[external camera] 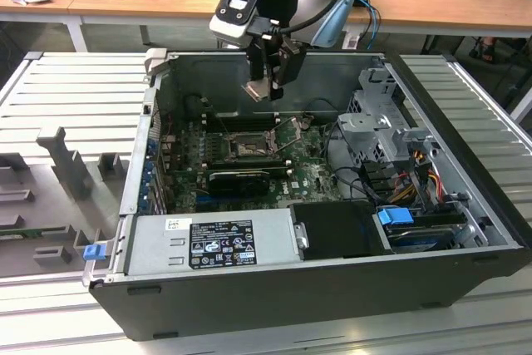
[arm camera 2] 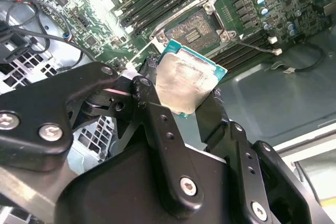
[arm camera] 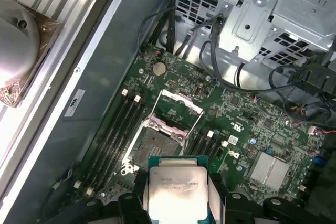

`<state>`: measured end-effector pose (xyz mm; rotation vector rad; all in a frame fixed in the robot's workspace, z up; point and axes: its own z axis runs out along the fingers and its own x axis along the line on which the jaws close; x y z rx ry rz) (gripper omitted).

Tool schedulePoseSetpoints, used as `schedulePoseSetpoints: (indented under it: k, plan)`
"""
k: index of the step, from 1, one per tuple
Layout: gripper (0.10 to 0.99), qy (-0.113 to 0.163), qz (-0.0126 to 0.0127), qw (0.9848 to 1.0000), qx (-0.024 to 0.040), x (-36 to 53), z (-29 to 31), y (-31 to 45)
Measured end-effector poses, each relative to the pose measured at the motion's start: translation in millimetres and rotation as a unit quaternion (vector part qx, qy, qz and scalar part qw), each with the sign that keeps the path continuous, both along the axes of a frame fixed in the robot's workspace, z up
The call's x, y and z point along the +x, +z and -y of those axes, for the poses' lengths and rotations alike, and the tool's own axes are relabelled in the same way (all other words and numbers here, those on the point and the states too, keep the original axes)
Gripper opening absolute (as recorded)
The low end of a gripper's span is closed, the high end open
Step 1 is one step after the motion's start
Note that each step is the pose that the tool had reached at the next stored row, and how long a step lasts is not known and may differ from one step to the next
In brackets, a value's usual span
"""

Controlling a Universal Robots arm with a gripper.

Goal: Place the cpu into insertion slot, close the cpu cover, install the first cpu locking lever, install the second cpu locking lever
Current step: 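Place the cpu into insertion slot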

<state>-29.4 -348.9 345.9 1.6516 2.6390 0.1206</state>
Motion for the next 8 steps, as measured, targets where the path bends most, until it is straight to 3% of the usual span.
schedulePoseSetpoints:
  k: [8]
  plan:
    - [0.537,-0.057,-0.0001,0.9984,-0.0001,0.0,0.0,-3.5]
